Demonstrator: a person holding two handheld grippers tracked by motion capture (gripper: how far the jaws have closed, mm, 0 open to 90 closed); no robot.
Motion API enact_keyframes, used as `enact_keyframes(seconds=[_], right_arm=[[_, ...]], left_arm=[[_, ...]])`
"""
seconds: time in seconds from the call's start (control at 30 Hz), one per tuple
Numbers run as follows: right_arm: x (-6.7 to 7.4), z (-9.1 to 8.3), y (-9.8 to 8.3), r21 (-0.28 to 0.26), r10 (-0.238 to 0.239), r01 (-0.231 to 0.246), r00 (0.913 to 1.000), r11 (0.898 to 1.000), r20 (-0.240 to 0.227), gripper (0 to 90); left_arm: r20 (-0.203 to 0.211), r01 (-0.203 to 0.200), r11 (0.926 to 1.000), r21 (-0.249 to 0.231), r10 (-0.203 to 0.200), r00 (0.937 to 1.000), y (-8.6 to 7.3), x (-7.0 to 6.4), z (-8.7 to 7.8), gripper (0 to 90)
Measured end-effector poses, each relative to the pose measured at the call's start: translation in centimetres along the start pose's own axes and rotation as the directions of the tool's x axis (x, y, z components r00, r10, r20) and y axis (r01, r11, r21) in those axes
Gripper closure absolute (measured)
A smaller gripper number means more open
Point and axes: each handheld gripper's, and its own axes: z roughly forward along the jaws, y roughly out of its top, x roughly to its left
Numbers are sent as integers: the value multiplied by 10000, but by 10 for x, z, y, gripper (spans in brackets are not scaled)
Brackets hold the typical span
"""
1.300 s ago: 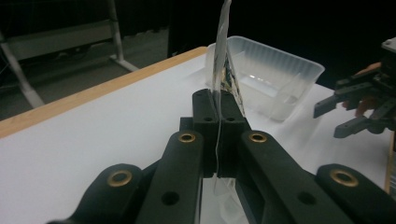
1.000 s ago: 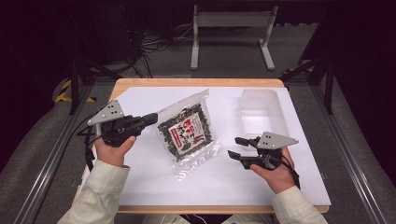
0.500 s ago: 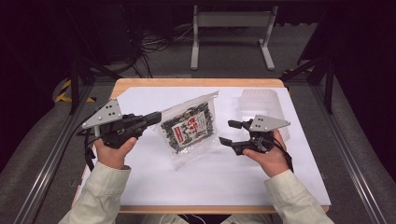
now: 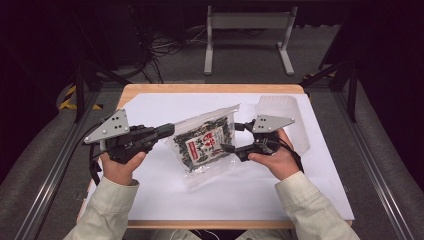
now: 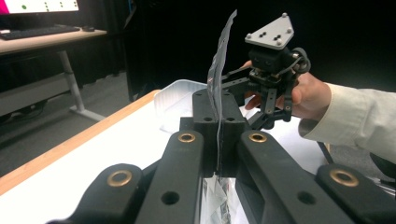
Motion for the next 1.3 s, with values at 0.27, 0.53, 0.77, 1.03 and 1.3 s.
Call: enact_keyframes(seconds=[0.27,0.53,0.77,1.03,1.3], right_arm=[[2,4,4,-180,-8,0,9990,9998,-436,243],[9,7,6,-105,-486,478,9949,9988,-882,344],[14,-4,7,240,-741,768,9923,9968,-995,547],[19,-7,7,577,-721,817,9858,9950,-1517,712],[26,-8,11,802,-758,930,9778,9924,-1951,760]], left_arm=[[380,-109,9998,-150,115,9992,1,-3,5,898],[474,-144,9998,-117,149,9988,1,-5,9,897],[336,-46,9998,-217,53,9994,0,-1,7,896],[194,34,9997,-257,-29,9998,-2,1,5,895],[-39,238,9992,-309,-239,9997,-5,6,4,884]])
